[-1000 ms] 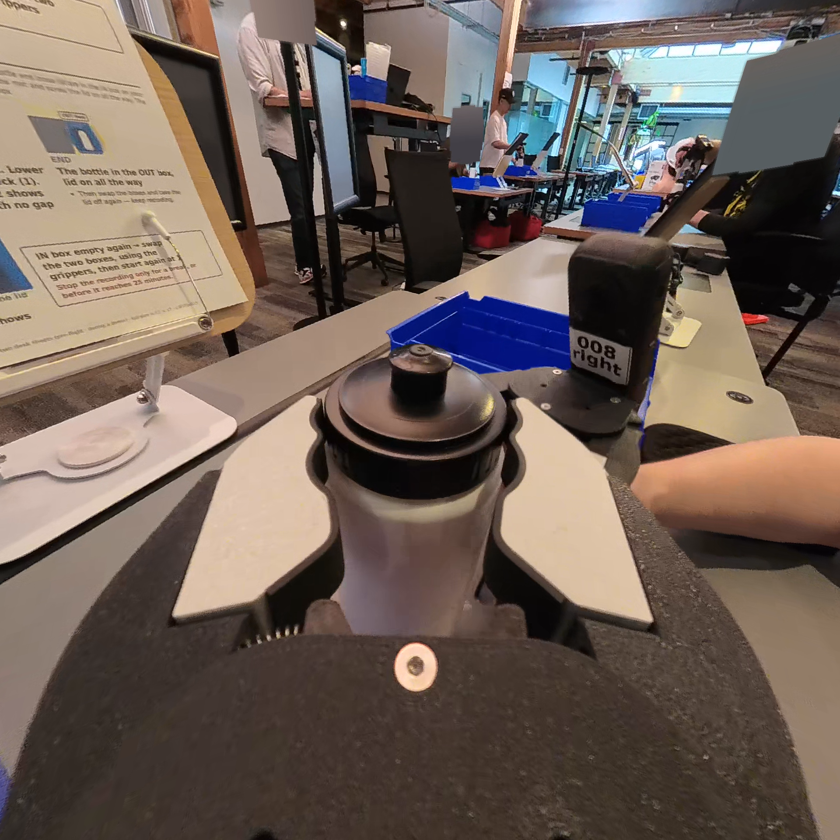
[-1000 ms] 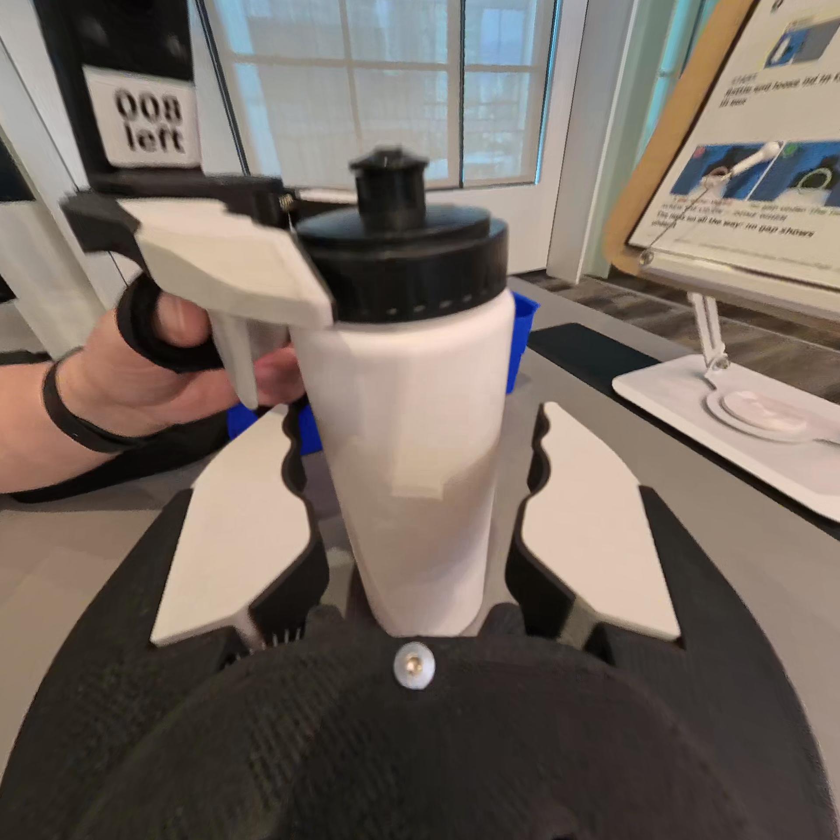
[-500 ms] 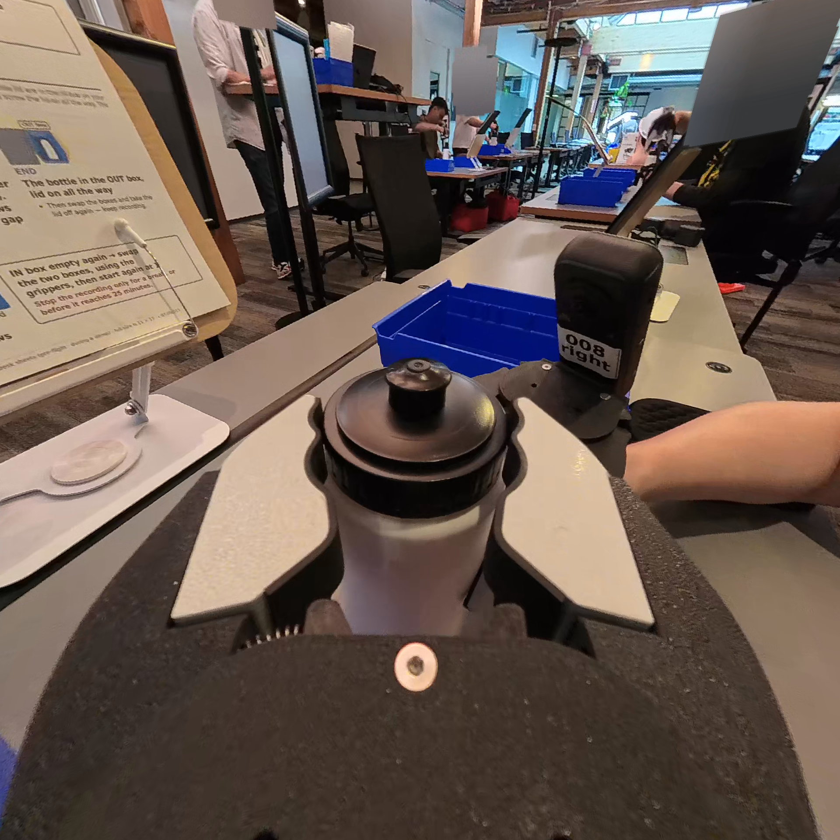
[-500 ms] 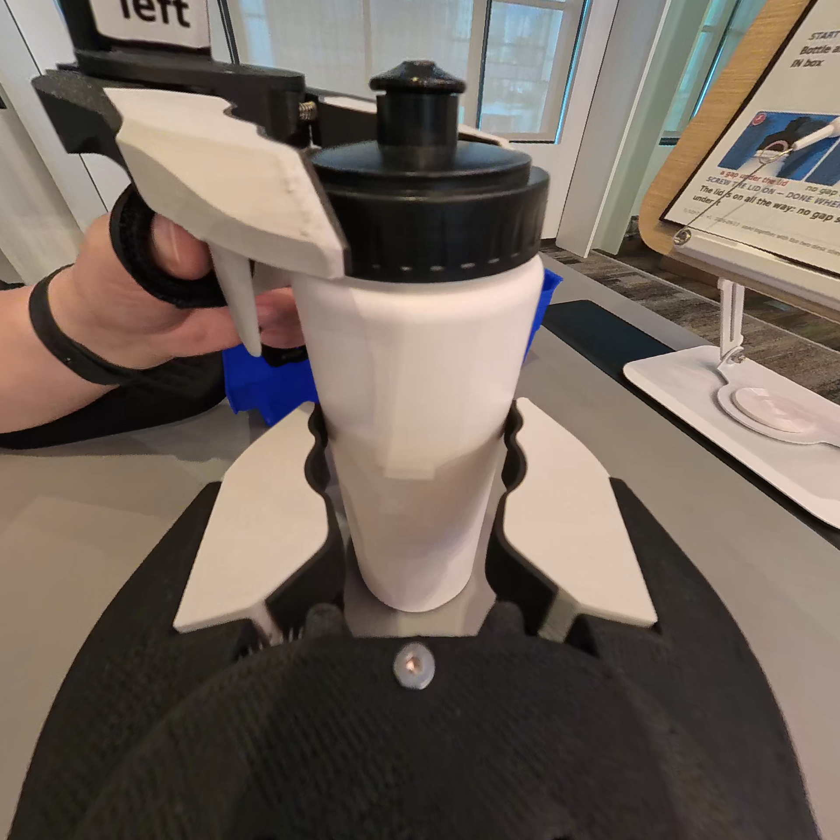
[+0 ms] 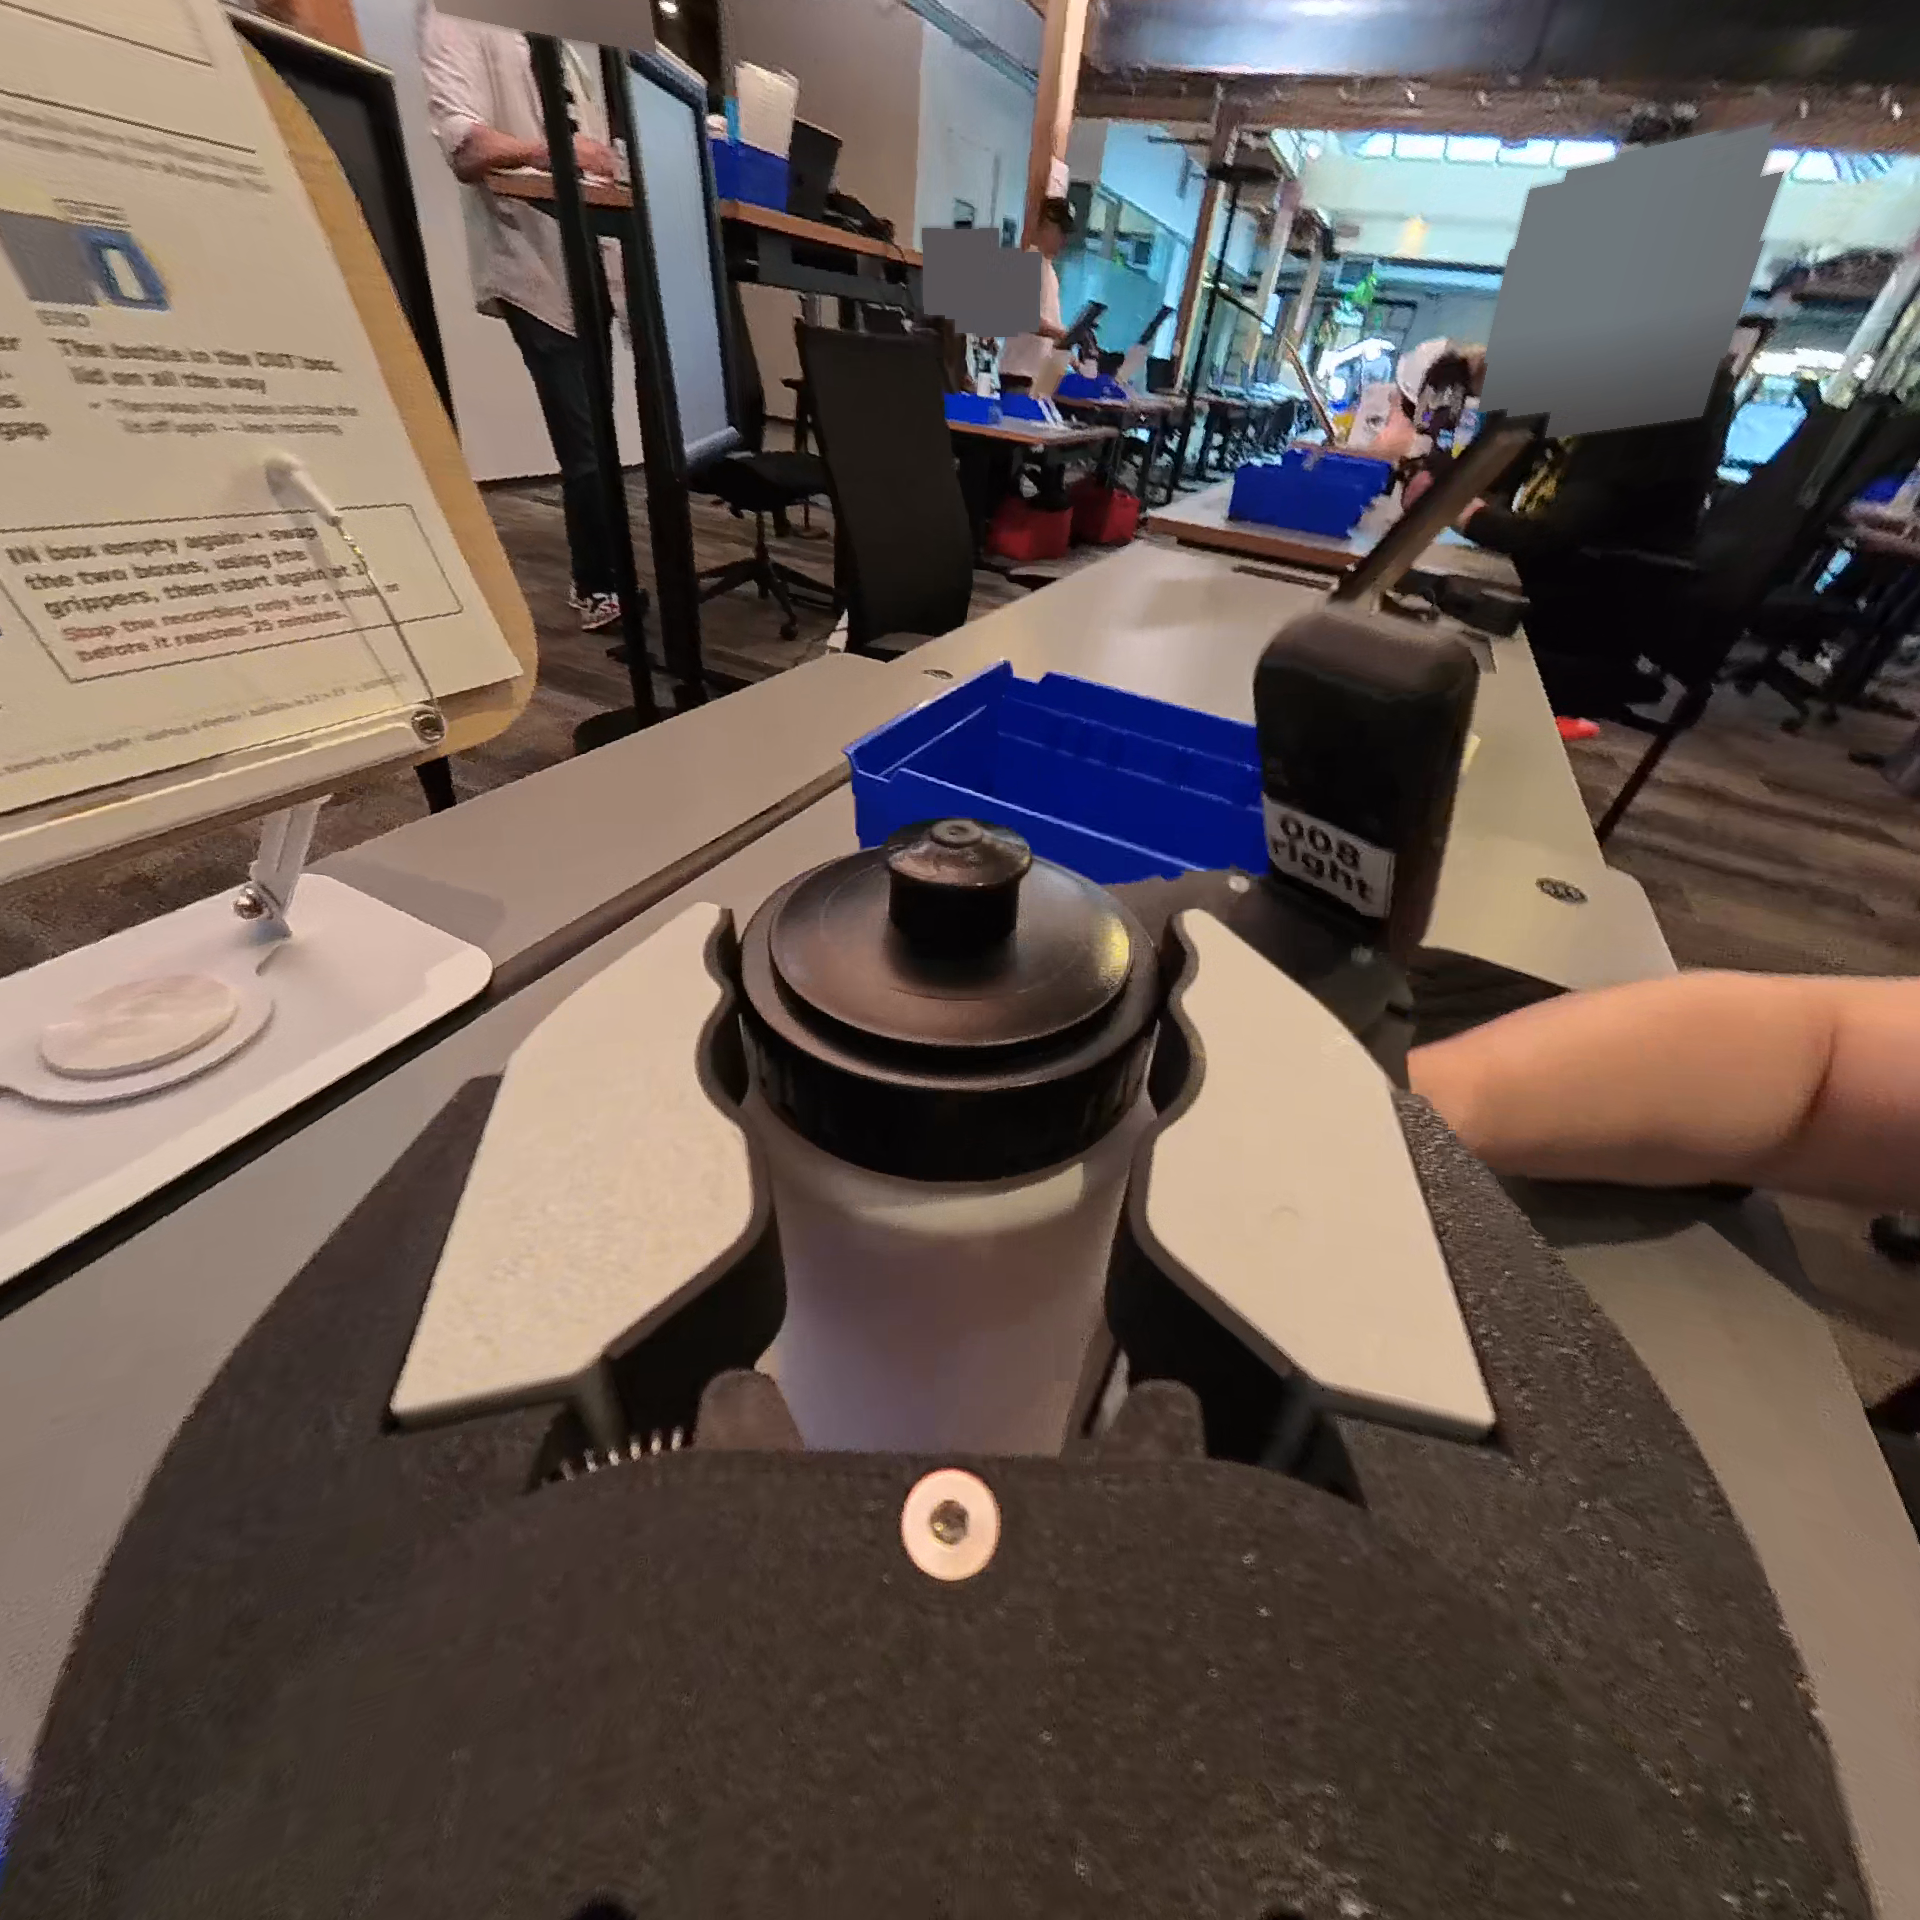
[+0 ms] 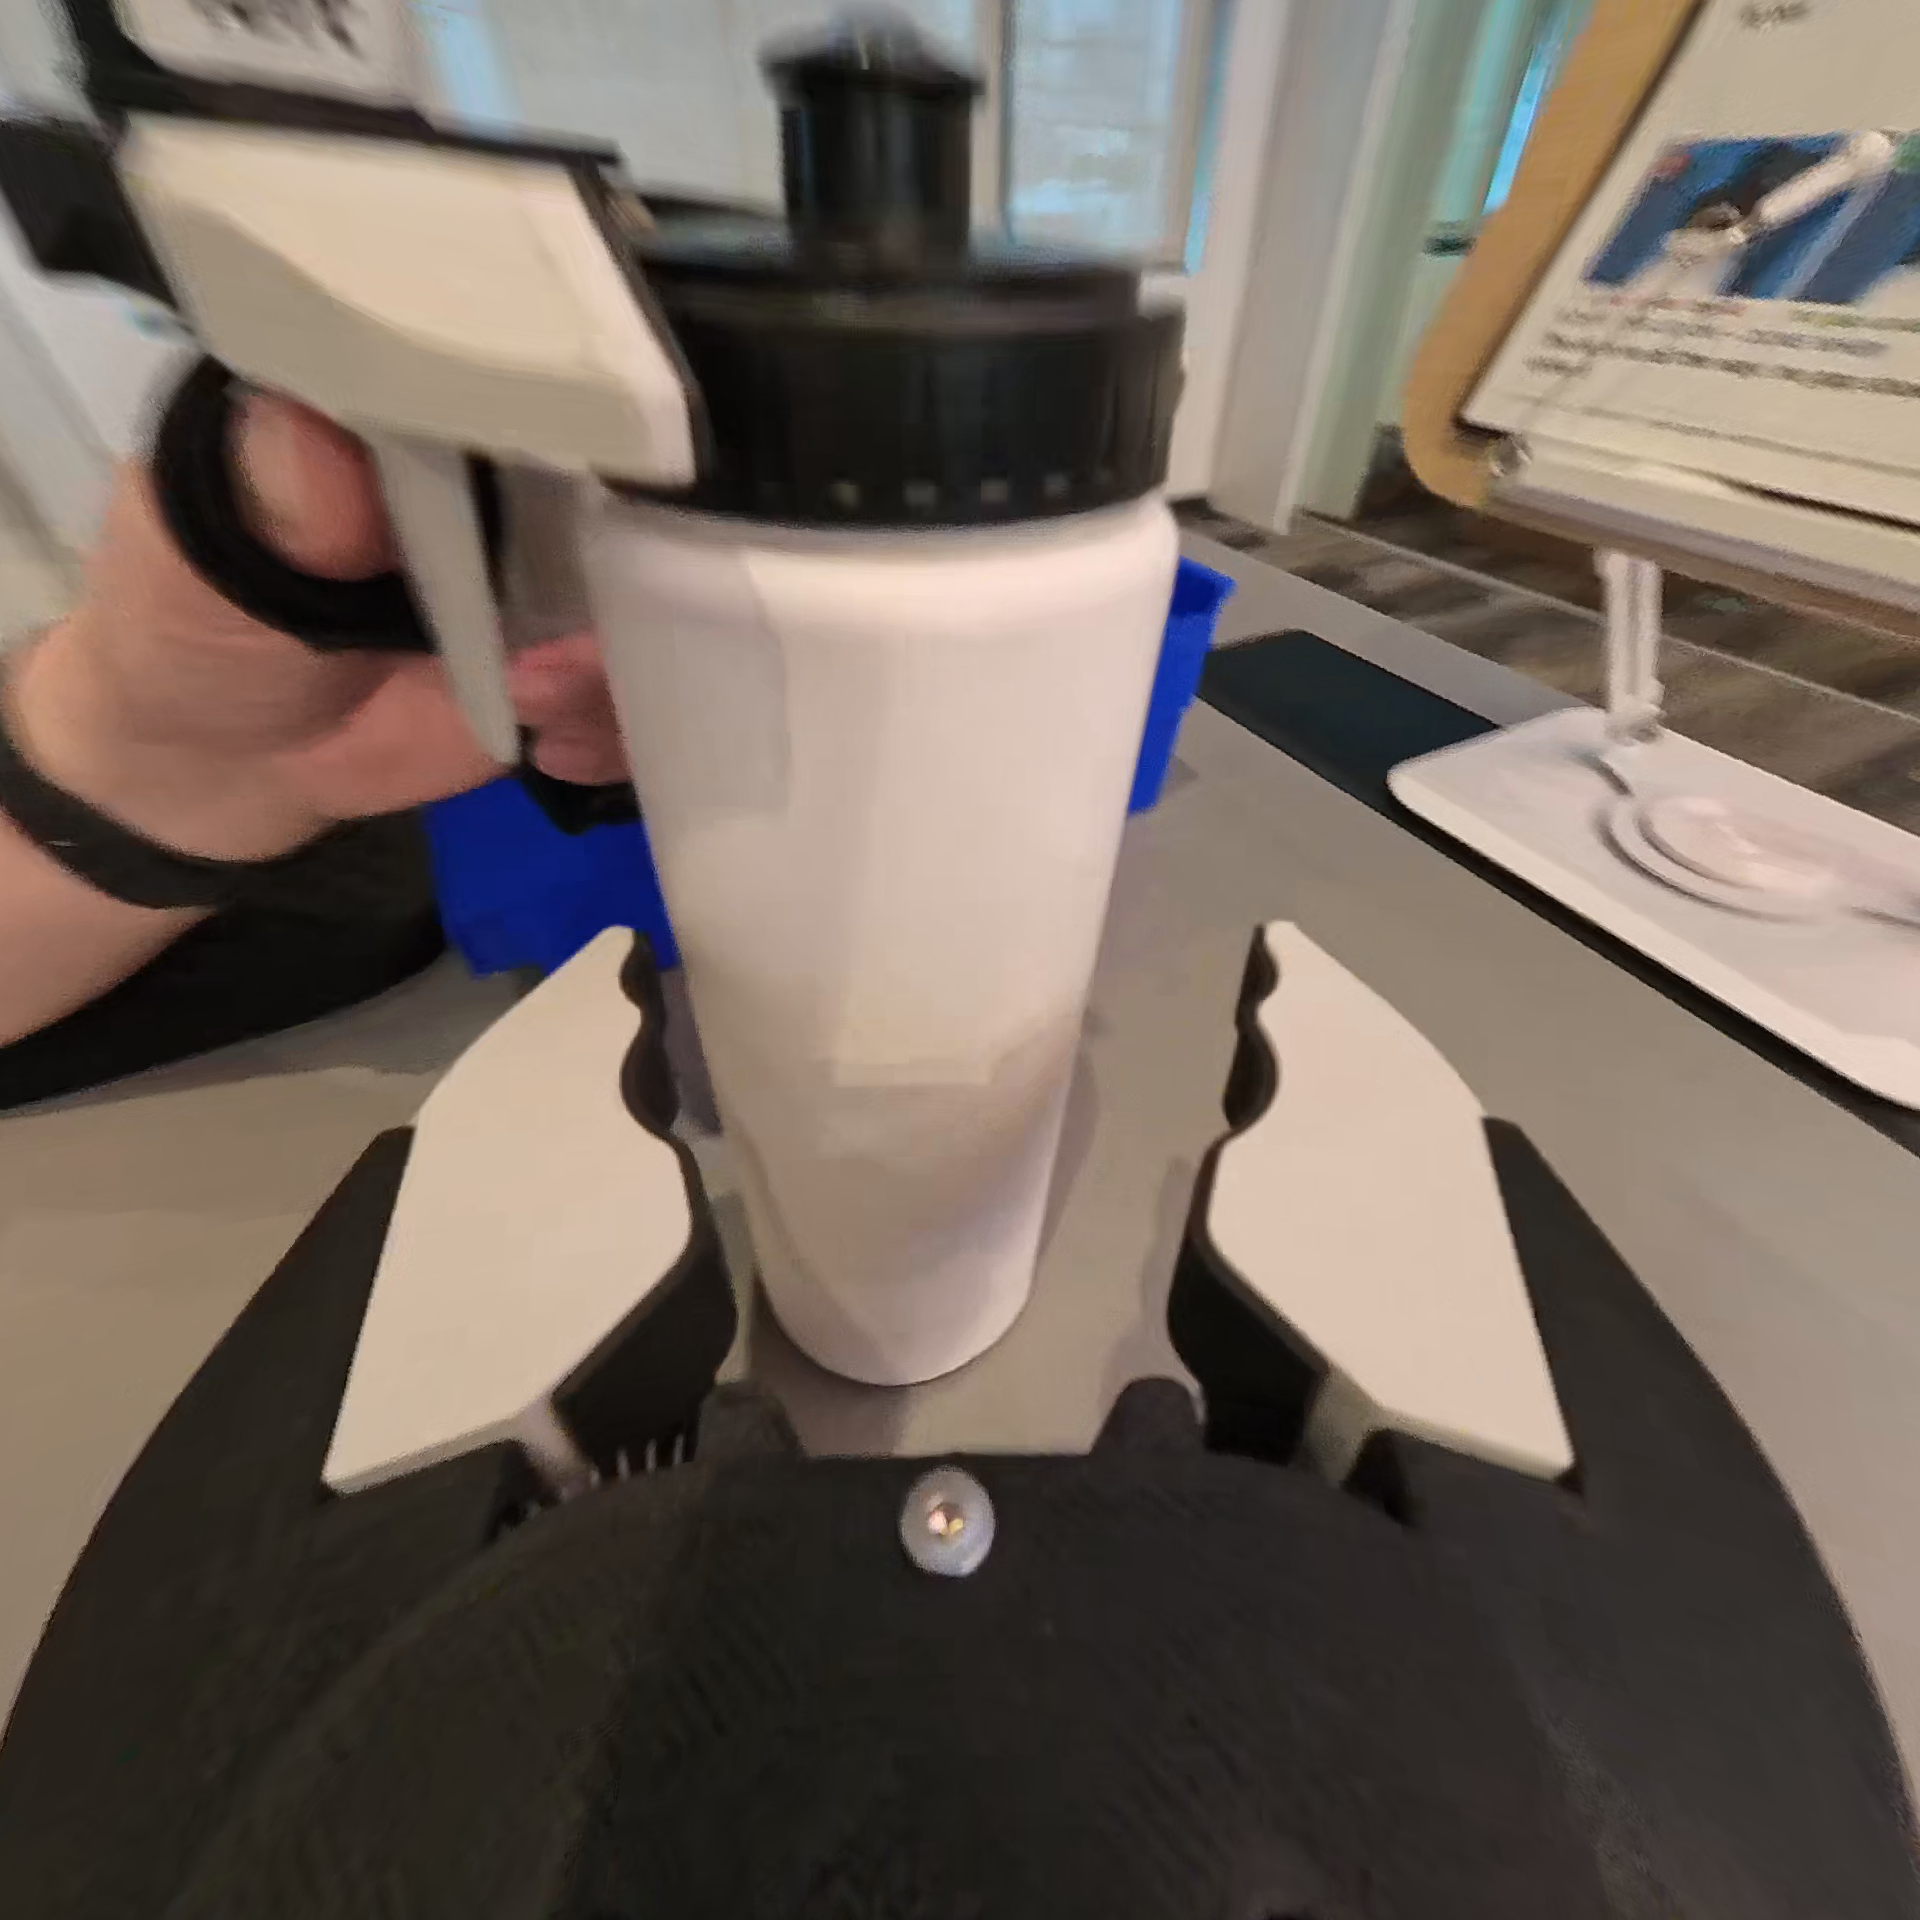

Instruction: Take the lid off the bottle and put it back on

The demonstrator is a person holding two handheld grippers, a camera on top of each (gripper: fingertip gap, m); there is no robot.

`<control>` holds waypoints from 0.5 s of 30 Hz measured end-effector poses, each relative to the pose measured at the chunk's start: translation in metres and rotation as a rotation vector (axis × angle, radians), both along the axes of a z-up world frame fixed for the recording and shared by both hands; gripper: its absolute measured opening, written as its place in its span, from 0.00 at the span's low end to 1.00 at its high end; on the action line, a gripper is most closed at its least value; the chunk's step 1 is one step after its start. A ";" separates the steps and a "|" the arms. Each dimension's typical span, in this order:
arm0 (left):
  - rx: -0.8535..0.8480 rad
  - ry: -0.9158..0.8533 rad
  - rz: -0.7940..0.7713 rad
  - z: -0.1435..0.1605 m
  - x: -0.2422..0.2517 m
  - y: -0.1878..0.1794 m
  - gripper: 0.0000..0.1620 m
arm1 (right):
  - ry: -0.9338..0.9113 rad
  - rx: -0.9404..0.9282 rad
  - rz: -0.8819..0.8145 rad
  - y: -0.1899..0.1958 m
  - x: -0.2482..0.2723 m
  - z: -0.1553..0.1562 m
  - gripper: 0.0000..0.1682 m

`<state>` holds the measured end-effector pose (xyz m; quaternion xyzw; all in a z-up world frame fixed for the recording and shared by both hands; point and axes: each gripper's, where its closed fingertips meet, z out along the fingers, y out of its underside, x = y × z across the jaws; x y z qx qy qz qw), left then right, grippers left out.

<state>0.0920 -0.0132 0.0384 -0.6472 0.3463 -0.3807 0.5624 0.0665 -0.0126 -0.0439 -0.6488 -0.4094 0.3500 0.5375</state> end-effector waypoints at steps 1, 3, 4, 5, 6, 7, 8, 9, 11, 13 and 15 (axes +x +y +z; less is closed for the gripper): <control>-0.007 -0.011 0.020 0.000 -0.001 0.001 0.47 | -0.014 0.002 -0.018 0.001 -0.002 -0.004 0.63; -0.005 0.010 0.032 0.000 0.002 0.000 0.47 | 0.021 -0.008 0.010 -0.006 -0.008 -0.003 0.62; -0.006 0.024 0.042 -0.001 0.004 -0.001 0.47 | 0.052 -0.005 0.004 -0.006 -0.009 0.002 0.58; -0.003 0.033 0.046 -0.001 0.006 -0.003 0.47 | 0.083 0.004 0.000 -0.007 -0.009 0.007 0.53; 0.007 0.039 0.048 -0.001 0.008 -0.004 0.47 | 0.096 0.005 0.008 -0.009 -0.010 0.009 0.51; 0.022 0.050 0.052 -0.001 0.009 -0.005 0.47 | 0.087 -0.001 0.022 -0.010 -0.011 0.008 0.51; 0.030 0.066 0.052 -0.001 0.009 -0.006 0.47 | 0.069 0.002 0.043 -0.010 -0.011 0.008 0.50; 0.034 0.083 0.042 -0.002 0.008 -0.007 0.47 | 0.052 0.012 0.057 -0.010 -0.010 0.007 0.50; 0.047 0.108 0.015 -0.003 0.009 -0.010 0.47 | 0.036 0.027 0.070 -0.012 -0.009 0.007 0.49; 0.051 0.117 0.005 -0.003 0.008 -0.011 0.47 | 0.031 0.034 0.076 -0.013 -0.010 0.007 0.49; 0.064 0.129 -0.013 -0.002 0.008 -0.013 0.47 | 0.024 0.037 0.090 -0.014 -0.011 0.007 0.48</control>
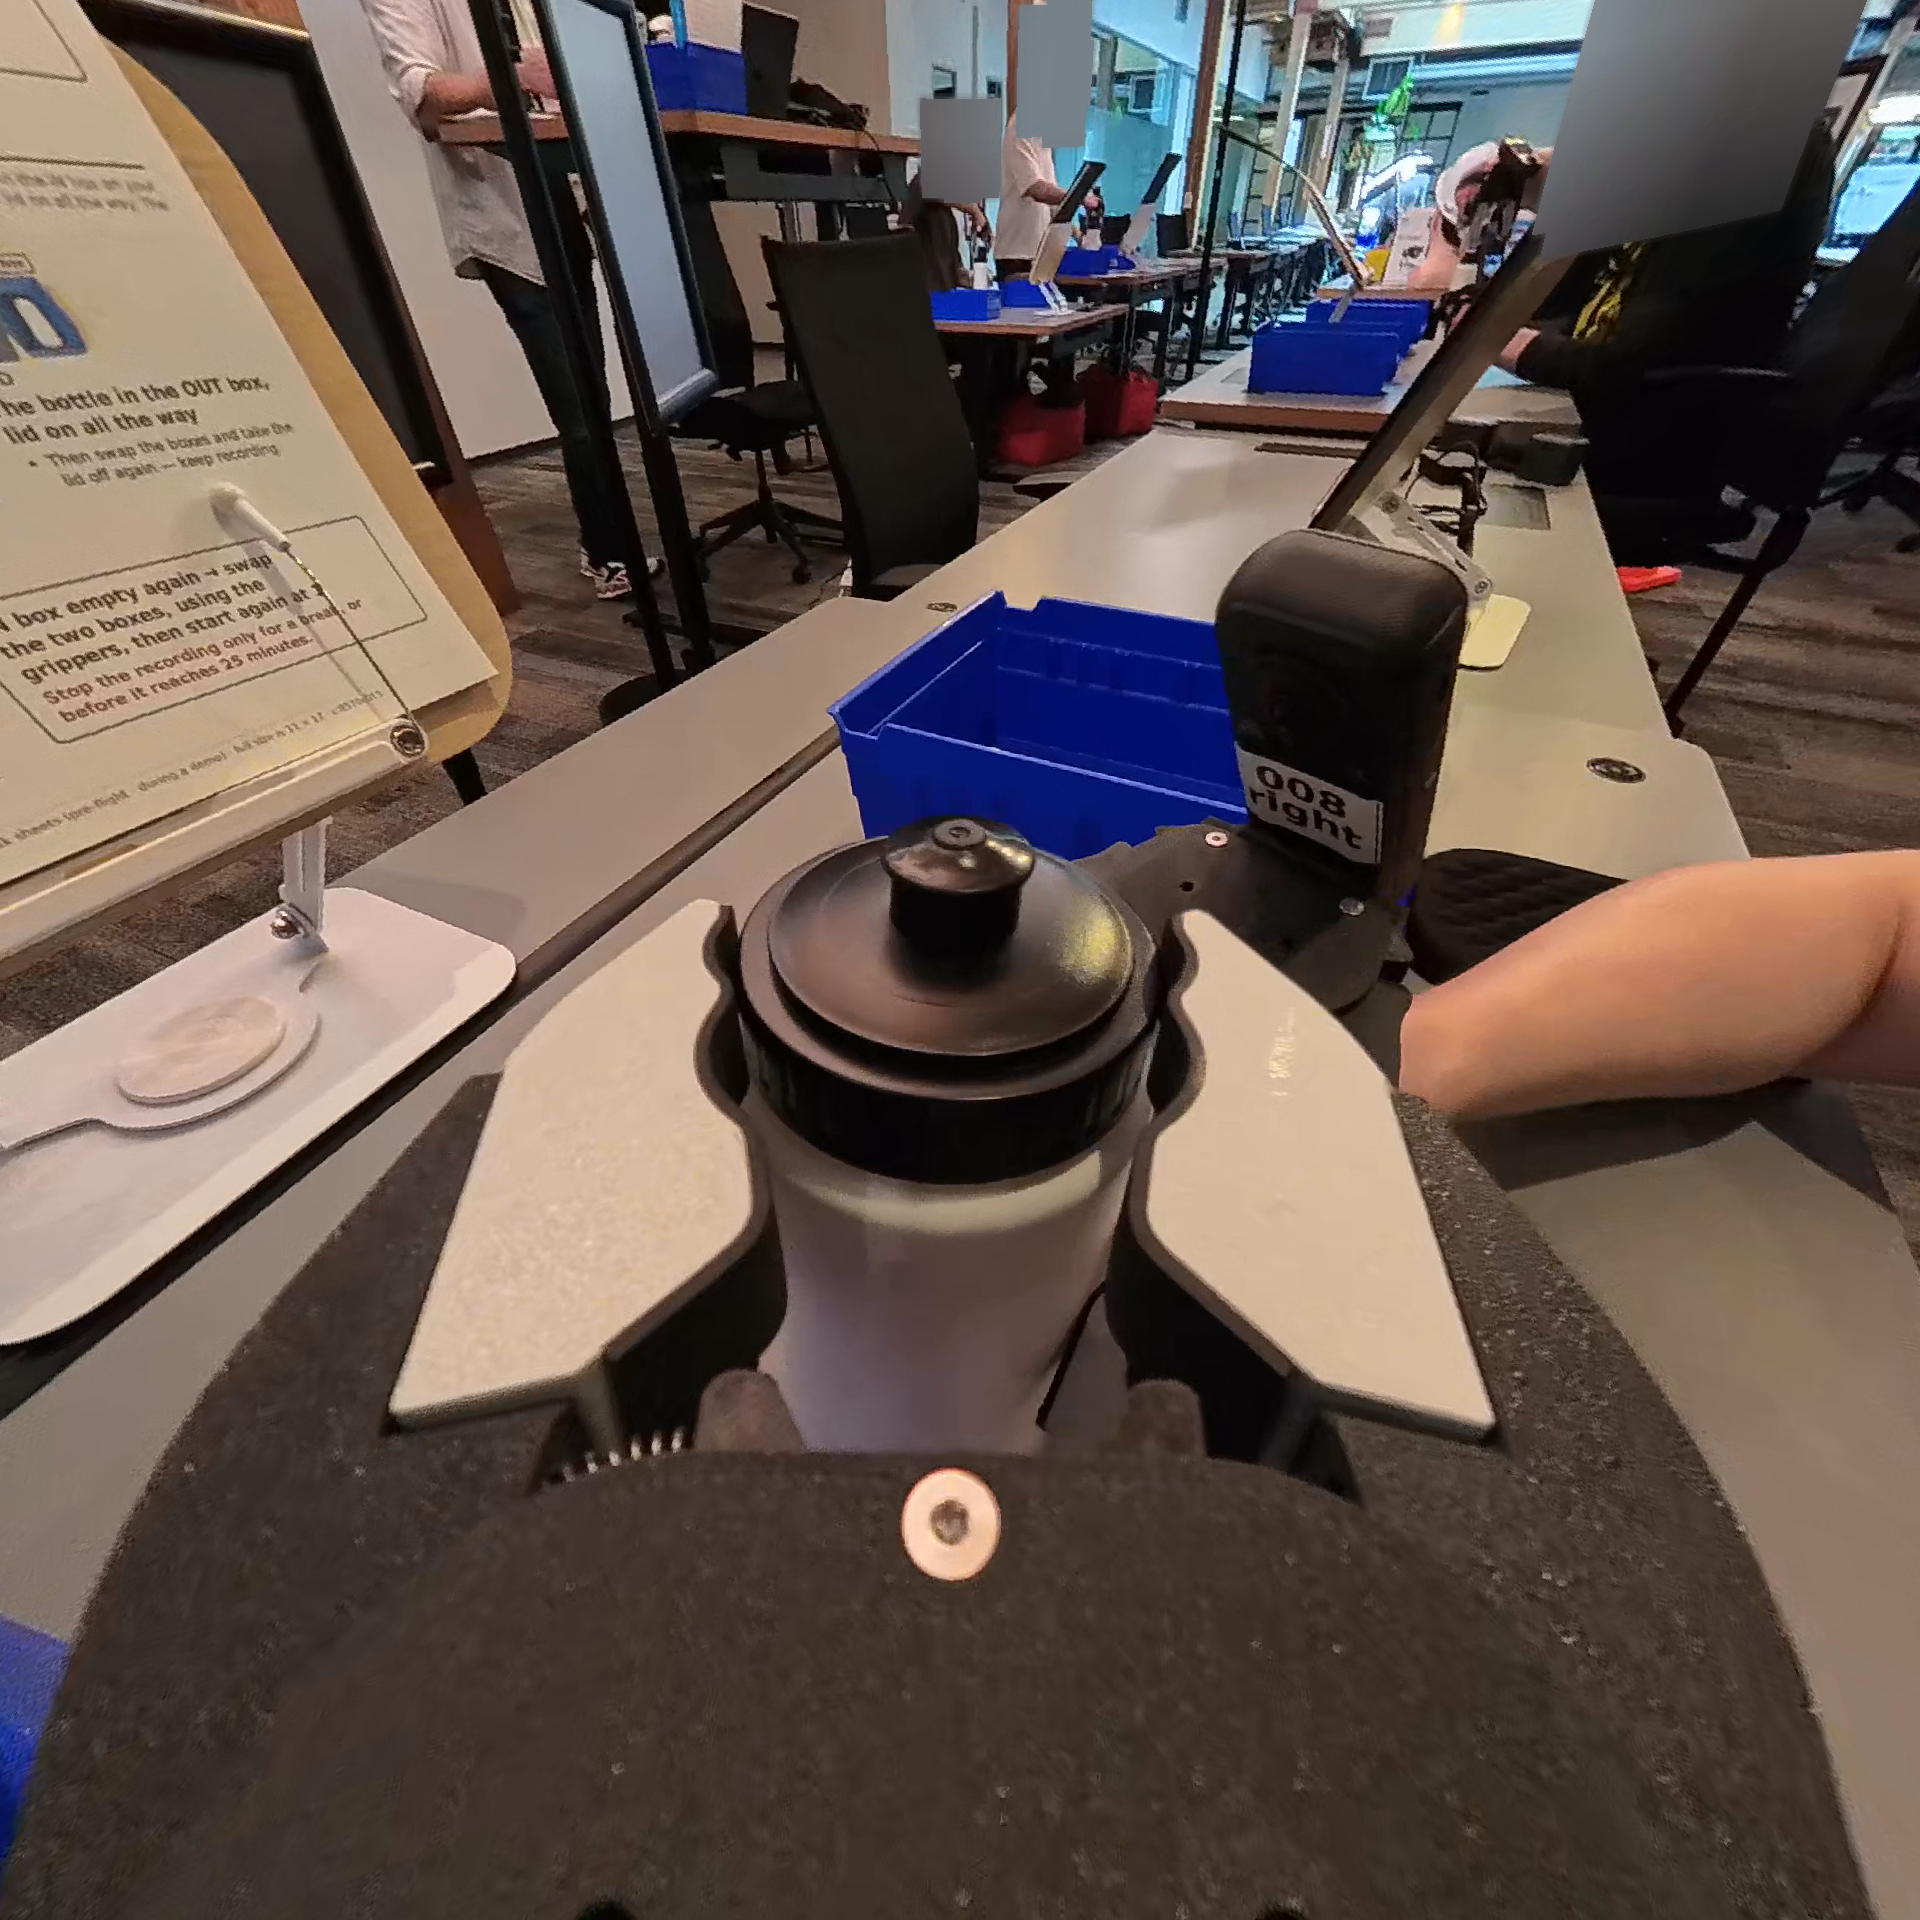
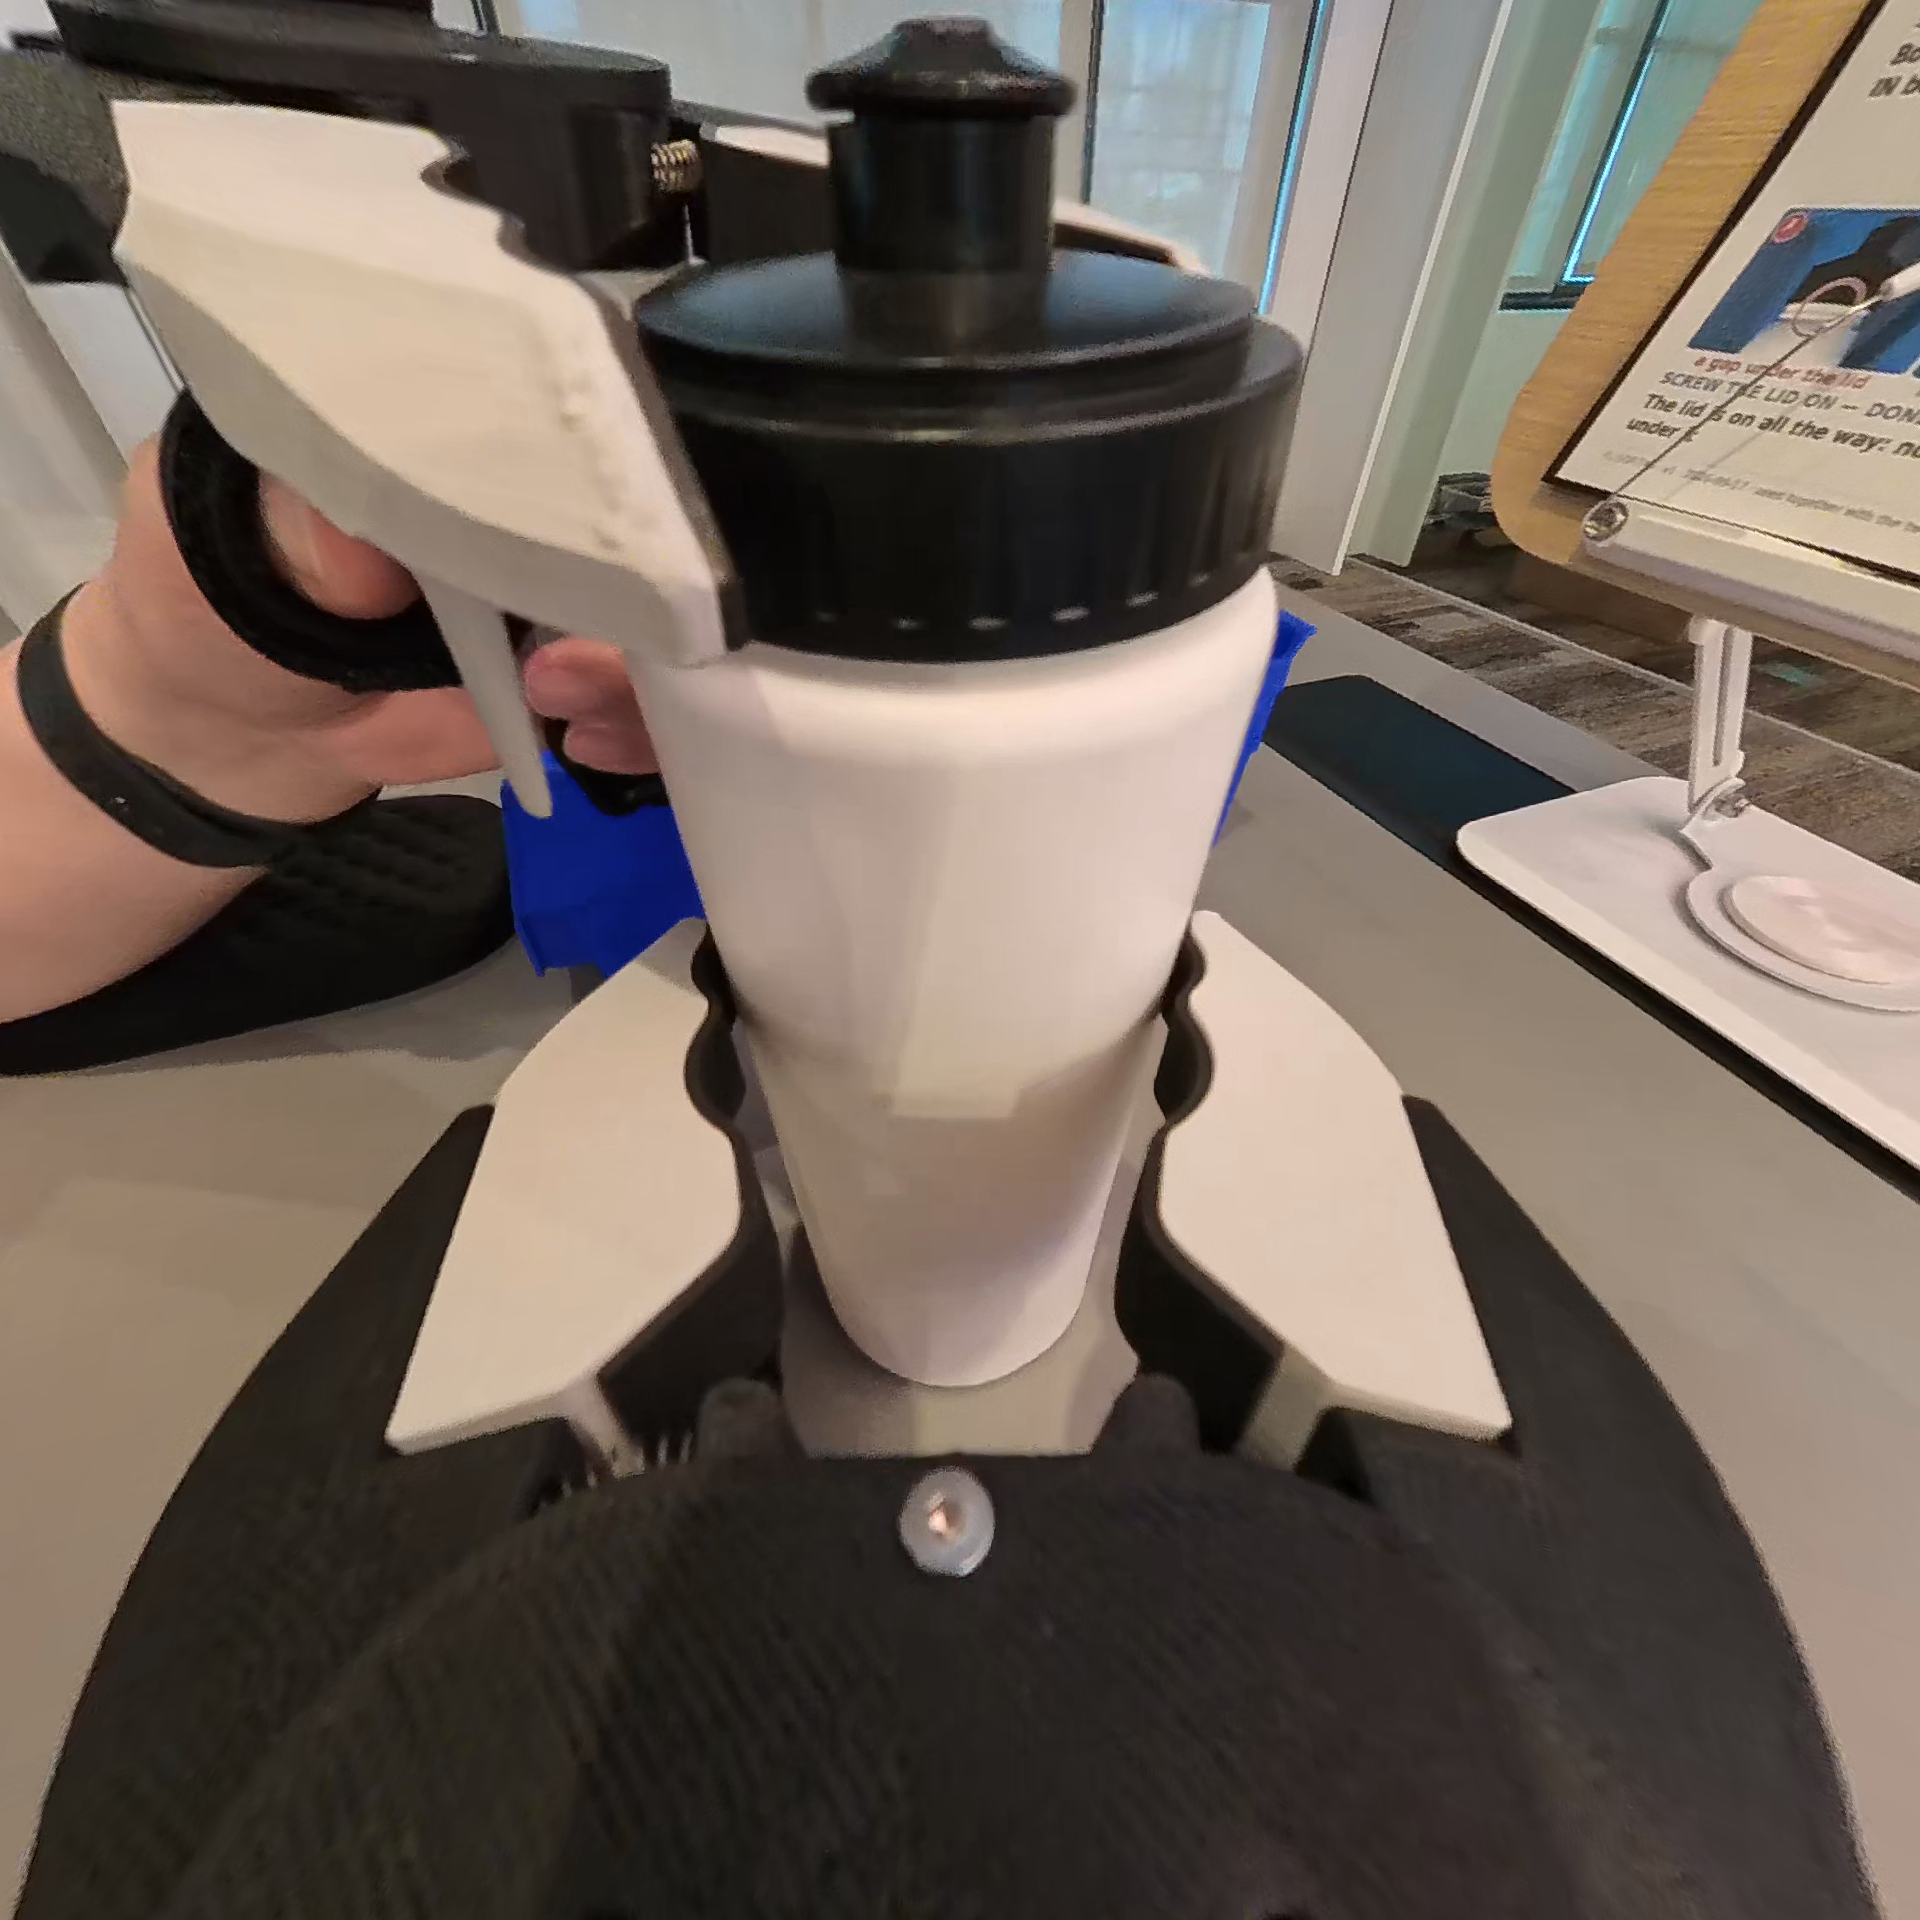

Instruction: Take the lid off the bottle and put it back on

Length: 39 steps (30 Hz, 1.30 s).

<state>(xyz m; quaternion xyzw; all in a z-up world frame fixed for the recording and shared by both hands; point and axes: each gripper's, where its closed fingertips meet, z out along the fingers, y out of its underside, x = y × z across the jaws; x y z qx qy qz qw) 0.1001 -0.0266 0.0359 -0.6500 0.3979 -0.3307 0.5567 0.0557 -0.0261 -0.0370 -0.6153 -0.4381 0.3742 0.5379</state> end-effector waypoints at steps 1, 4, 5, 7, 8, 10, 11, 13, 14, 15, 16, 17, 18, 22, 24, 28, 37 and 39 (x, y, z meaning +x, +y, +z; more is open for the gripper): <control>-0.002 0.002 -0.003 0.000 -0.001 0.000 0.47 | -0.002 0.002 0.004 0.000 0.000 0.000 0.48; -0.003 0.004 -0.024 0.000 -0.001 -0.001 0.47 | -0.011 0.004 0.015 -0.001 -0.001 0.000 0.48; -0.004 0.005 -0.026 0.000 -0.002 -0.001 0.47 | -0.011 0.004 0.017 -0.001 -0.001 0.000 0.48; -0.012 0.002 -0.024 0.000 -0.003 0.000 0.47 | -0.012 -0.010 0.021 0.000 -0.002 0.000 0.48; -0.020 -0.016 -0.019 0.000 -0.004 0.001 0.47 | -0.009 -0.025 0.020 -0.001 -0.003 0.000 0.49; -0.037 -0.092 -0.014 0.003 -0.005 0.005 0.47 | 0.021 -0.049 0.002 -0.002 -0.004 0.002 0.49; -0.050 -0.140 -0.001 0.005 -0.006 0.007 0.47 | 0.028 -0.041 -0.020 -0.002 -0.003 0.004 0.49; -0.096 -0.224 -0.034 0.007 -0.005 0.006 0.47 | -0.003 -0.009 -0.066 0.001 -0.002 0.003 0.59; -0.115 -0.231 -0.056 0.006 -0.004 0.005 0.47 | -0.018 -0.002 -0.066 0.000 -0.003 0.002 0.59; -0.111 -0.229 -0.064 0.006 -0.003 0.005 0.47 | -0.025 -0.003 -0.063 -0.002 -0.003 0.002 0.53; -0.101 -0.212 -0.066 0.005 -0.003 0.004 0.47 | -0.032 -0.004 -0.074 -0.001 -0.003 0.001 0.53; -0.091 -0.186 -0.059 0.005 -0.003 0.003 0.47 | -0.046 0.000 -0.087 0.000 -0.002 0.000 0.52; -0.073 -0.162 -0.045 0.005 -0.003 0.003 0.48 | -0.064 0.010 -0.105 0.002 0.000 -0.001 0.52; -0.008 -0.080 -0.009 0.005 -0.002 0.000 0.46 | -0.069 0.025 -0.119 0.003 0.001 -0.002 0.52; -0.015 -0.068 -0.016 0.005 -0.002 0.000 0.46 | -0.077 0.026 -0.117 0.003 0.001 -0.002 0.52; -0.025 -0.061 -0.026 0.004 -0.002 -0.001 0.46 | -0.081 0.033 -0.126 0.003 0.001 -0.002 0.52; -0.036 -0.046 -0.032 0.001 -0.002 -0.001 0.47 | -0.104 0.024 -0.132 0.003 0.001 -0.004 0.52; -0.037 -0.029 -0.036 0.000 -0.002 -0.001 0.46 | -0.108 0.029 -0.122 0.003 0.001 -0.004 0.52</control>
